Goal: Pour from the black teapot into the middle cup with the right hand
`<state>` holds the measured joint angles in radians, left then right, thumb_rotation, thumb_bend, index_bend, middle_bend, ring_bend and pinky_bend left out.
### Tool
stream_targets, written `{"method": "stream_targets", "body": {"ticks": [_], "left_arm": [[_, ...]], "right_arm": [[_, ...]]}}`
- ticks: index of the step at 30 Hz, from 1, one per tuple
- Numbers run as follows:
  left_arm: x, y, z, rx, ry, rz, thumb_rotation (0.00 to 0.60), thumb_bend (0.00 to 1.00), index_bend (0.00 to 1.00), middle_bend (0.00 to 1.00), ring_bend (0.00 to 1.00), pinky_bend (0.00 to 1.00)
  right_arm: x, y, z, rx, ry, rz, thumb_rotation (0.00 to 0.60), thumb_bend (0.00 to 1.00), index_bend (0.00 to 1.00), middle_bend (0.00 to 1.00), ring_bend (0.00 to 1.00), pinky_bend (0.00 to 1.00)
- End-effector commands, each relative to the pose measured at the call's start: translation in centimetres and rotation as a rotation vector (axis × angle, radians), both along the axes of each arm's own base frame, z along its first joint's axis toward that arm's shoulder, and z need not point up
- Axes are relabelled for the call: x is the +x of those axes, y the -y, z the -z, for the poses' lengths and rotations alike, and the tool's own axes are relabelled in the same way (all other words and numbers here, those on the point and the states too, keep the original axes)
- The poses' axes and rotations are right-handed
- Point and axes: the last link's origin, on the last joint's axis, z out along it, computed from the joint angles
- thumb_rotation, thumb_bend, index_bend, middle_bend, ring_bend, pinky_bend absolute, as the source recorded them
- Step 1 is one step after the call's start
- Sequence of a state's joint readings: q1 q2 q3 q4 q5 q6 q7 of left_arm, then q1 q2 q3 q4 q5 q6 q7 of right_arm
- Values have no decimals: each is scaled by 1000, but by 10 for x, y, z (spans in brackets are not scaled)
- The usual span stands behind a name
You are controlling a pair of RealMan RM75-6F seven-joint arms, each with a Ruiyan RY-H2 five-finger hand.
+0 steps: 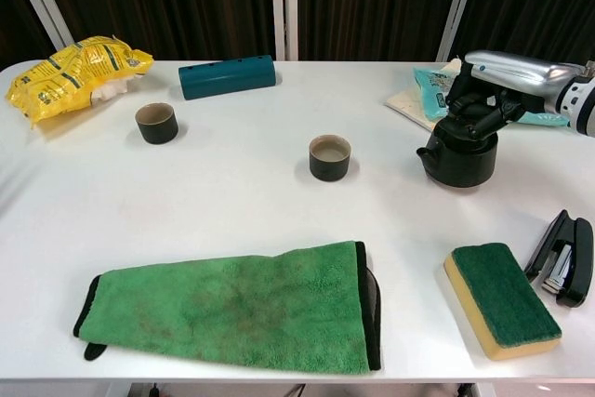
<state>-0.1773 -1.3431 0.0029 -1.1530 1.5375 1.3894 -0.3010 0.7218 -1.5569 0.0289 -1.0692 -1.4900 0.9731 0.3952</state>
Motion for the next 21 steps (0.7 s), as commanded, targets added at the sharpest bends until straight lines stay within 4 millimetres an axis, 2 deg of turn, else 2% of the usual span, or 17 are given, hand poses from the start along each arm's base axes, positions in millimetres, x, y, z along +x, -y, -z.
{"method": "stream_targets", "body": {"ticks": [1,7,12,21], "left_arm": [[0,0,0,0,0,0,442,65,120,90,30,184],[-1,0,1,-3,-1,-4,439,65,119,90,30,184],[-1,0,1,-4,0,-5,442,65,120,90,30,184],[-1,0,1,-5,-2,-3,441,65,119,90,30,184]], "right_arm": [[-1,0,1,0,5,6,600,435,1000,1000,877,677],[-4,1,4,3,8,19,600,427,1000,1000,875,676],[-5,0,5,4,7,18,600,369,1000,1000,868,673],[-8,-1,9,8,-5,17,600,340,1000,1000,866,656]]}}
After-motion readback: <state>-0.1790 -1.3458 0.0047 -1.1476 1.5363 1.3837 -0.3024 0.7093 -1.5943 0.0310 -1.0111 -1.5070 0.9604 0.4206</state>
